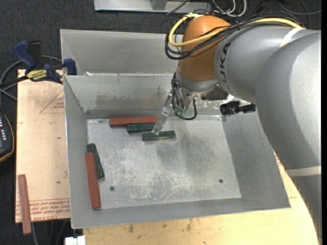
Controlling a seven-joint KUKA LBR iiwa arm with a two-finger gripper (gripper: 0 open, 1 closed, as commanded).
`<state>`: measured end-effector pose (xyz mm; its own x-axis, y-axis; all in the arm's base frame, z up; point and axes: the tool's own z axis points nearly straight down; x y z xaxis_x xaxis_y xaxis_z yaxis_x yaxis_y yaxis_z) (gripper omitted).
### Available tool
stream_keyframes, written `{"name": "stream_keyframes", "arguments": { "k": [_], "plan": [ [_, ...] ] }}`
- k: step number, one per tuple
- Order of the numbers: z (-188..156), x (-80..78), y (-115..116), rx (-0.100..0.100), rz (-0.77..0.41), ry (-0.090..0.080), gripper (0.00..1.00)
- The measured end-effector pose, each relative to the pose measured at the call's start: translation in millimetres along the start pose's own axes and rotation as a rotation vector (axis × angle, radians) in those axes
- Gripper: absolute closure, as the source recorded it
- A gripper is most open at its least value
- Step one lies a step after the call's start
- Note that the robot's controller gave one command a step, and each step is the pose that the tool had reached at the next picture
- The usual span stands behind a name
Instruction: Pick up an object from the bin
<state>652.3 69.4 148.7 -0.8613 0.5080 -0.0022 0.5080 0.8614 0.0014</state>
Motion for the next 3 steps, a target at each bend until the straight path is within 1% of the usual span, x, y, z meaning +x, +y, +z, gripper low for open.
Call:
{"name": "stream_keyframes", "arguments": {
  "k": [1, 2, 3],
  "plan": [
    [82, 30.0, 32, 0.0, -0.071, 0.002, 0.0],
    [78, 76.8, 61, -0.002, -0.377, 0.001, 0.0],
    [73, 73.2, 62, -0.006, -0.375, -0.008, 1.0]
  ]
}}
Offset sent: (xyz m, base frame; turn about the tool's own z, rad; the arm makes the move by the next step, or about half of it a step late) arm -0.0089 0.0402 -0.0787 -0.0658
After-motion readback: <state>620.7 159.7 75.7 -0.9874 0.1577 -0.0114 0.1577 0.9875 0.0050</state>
